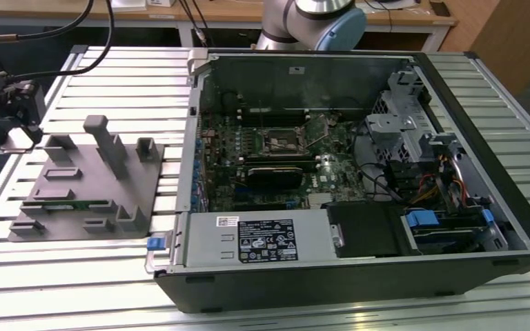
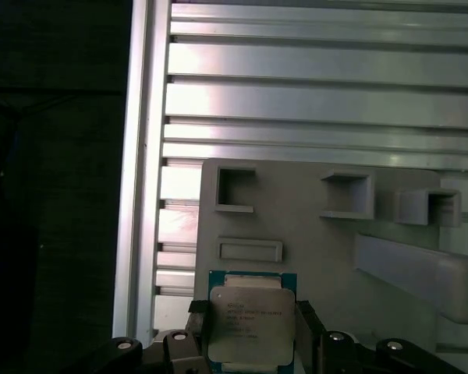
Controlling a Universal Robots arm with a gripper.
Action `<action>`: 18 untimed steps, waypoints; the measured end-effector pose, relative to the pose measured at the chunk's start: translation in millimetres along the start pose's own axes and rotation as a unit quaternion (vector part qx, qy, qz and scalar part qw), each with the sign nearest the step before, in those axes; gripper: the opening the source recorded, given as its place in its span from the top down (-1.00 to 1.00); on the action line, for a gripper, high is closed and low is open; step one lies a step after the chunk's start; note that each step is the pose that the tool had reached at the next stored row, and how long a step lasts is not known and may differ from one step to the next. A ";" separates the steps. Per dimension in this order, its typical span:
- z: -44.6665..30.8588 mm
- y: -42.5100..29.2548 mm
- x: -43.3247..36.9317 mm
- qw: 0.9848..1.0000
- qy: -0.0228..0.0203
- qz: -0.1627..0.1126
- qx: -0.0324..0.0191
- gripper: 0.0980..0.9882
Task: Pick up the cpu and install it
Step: 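Pick up the cpu and move it towards the insertion slot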
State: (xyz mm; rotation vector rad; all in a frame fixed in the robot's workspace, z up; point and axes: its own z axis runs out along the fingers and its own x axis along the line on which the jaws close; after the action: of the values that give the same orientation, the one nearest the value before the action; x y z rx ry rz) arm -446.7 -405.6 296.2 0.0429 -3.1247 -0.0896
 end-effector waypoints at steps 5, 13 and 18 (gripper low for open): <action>-1.6 0.1 0.0 1.000 0.000 0.000 0.000 0.03; -5.6 0.3 0.1 1.000 0.000 0.000 0.000 0.03; -9.3 0.5 0.1 1.000 0.000 0.000 0.000 0.03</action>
State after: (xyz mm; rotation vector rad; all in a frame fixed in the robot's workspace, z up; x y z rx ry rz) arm -446.7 -405.6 305.5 0.0429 -3.1248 -0.0896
